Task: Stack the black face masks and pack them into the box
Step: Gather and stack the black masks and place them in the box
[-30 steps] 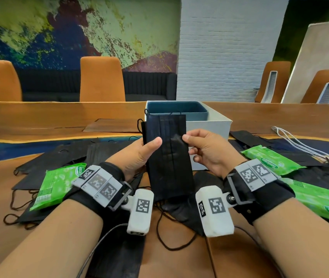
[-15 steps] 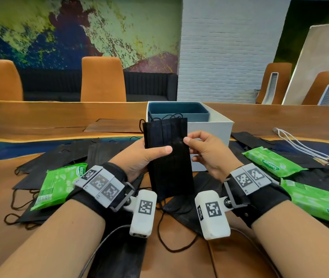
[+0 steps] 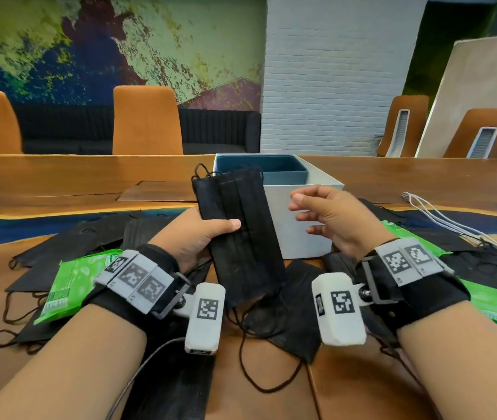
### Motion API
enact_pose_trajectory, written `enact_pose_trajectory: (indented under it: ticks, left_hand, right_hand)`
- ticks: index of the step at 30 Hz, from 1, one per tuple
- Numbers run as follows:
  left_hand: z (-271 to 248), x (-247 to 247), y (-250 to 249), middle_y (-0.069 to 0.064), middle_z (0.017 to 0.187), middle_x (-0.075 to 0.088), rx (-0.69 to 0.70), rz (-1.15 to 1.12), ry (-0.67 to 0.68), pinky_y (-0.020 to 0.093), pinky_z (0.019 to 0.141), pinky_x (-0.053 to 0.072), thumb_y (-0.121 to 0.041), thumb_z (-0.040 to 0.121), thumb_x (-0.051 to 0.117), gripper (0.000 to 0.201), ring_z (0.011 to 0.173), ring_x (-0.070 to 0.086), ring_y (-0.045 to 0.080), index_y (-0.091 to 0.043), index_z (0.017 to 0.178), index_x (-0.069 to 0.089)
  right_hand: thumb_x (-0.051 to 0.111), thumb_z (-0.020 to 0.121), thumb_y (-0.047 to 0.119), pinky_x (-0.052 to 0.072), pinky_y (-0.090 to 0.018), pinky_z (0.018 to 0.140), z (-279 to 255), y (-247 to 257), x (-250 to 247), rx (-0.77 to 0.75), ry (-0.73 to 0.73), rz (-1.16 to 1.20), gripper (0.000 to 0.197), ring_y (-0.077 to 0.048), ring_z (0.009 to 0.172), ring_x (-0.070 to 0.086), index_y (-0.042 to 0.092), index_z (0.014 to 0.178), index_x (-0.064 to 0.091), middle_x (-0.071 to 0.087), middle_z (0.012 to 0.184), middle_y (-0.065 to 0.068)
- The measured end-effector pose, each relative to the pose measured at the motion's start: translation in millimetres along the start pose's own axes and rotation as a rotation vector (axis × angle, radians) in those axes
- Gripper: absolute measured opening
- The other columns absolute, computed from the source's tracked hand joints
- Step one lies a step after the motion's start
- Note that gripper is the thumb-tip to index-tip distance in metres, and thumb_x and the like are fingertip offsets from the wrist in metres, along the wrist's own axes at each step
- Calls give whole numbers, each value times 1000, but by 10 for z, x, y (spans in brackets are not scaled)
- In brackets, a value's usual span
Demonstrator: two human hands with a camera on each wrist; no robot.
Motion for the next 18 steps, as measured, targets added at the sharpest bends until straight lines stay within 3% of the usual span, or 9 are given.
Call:
enact_pose_trajectory:
  ticks: [4, 8, 11, 15, 18]
  left_hand:
    - [-15, -109, -120, 11, 92, 74, 43, -203, -17, 37, 67, 59, -7, 75, 67, 32, 83, 72, 26, -10, 106, 65]
    - [-9, -139, -146, 12, 91, 74, 39, -266, 8, 39, 65, 59, -6, 68, 71, 35, 81, 72, 27, -10, 103, 66]
    - [-32, -84, -154, 12, 89, 74, 40, -286, 50, 38, 64, 59, -13, 70, 62, 31, 78, 72, 26, -10, 100, 66]
    - [-44, -63, -132, 14, 96, 73, 18, -261, 80, 40, 68, 59, -5, 69, 70, 35, 84, 72, 28, -11, 103, 66]
    - [-39, -118, -130, 15, 105, 71, 14, -230, 51, 45, 80, 56, -12, 69, 67, 42, 96, 69, 31, -12, 111, 65]
  right_hand:
    - [63, 90, 29, 46, -28, 66, -66, 93, -301, 77, 20, -290, 15, -14, 81, 60, 17, 98, 66, 70, 96, -2]
    - [65, 88, 37, 48, -26, 67, -111, -139, -339, 274, 189, -702, 25, -16, 84, 60, 15, 100, 65, 69, 98, -3]
    - [66, 87, 37, 48, -28, 70, -165, -391, -293, 433, 302, -885, 32, -18, 88, 59, 13, 108, 65, 66, 96, -4]
    - [69, 84, 39, 47, -26, 70, -161, -545, -203, 488, 362, -1077, 39, -14, 82, 59, 12, 113, 65, 62, 83, 3]
    - [71, 81, 43, 50, -29, 81, -88, -623, -158, 510, 354, -1192, 46, -16, 92, 63, 14, 115, 64, 65, 93, 2]
Point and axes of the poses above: each hand's wrist, its own z-axis towards the middle knuckle, its own x-axis out of the palm, y = z × x, the point moved 10 cm from there along z, towards the middle knuckle
